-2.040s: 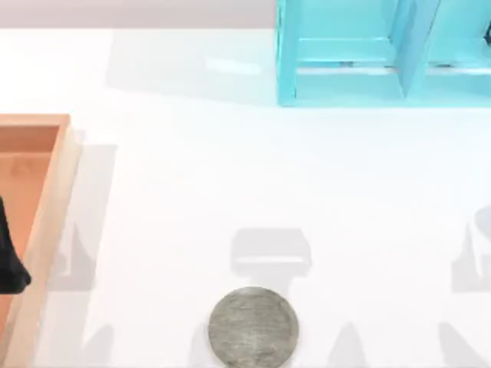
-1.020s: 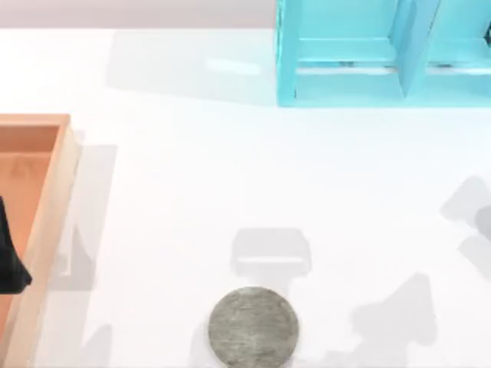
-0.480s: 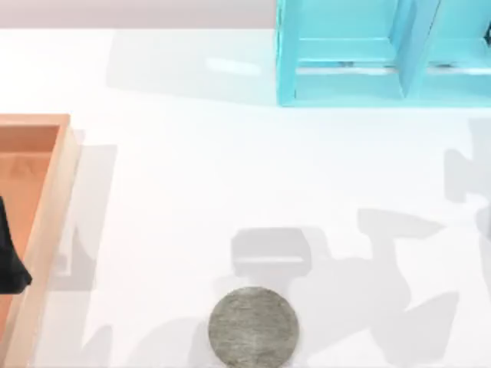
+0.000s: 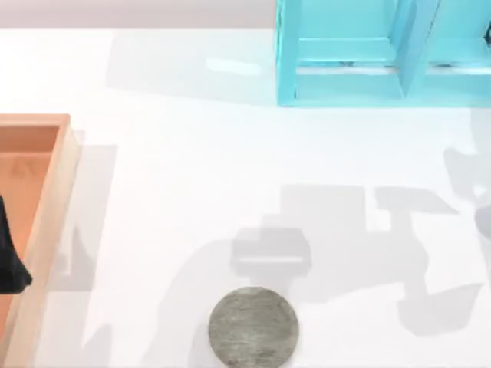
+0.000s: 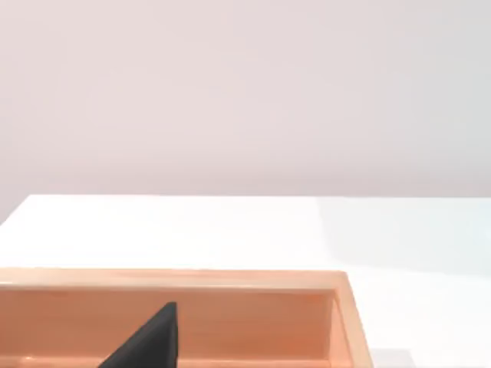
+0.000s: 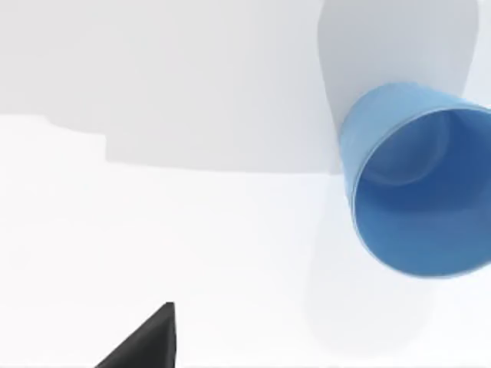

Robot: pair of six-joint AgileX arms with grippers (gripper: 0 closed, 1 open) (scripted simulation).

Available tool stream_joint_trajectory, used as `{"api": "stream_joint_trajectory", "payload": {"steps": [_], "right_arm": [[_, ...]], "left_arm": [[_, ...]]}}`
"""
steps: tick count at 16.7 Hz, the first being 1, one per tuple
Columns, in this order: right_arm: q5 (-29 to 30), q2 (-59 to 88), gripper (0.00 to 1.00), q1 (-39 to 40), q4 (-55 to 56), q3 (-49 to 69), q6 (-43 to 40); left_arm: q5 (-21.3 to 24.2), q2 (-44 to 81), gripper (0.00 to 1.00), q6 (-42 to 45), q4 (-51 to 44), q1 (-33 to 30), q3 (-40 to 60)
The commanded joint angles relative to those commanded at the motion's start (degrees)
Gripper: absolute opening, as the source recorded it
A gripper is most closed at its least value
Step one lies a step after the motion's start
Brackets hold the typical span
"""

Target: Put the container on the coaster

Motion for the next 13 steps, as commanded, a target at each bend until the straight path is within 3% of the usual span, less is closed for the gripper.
{"api": "stream_joint_trajectory", "payload": {"steps": [6, 13], "right_arm": [[0.00, 0.09, 1.00, 0.20, 0.88, -0.78, 0.17], [0.02, 3.66, 1.00, 0.22, 13.73, -10.07, 0.26]], "left_arm": [[0.00, 0.00, 1.00, 0.00, 0.00, 0.00, 0.00], [0.00, 0.00, 1.00, 0.00, 0.00, 0.00, 0.00]]}}
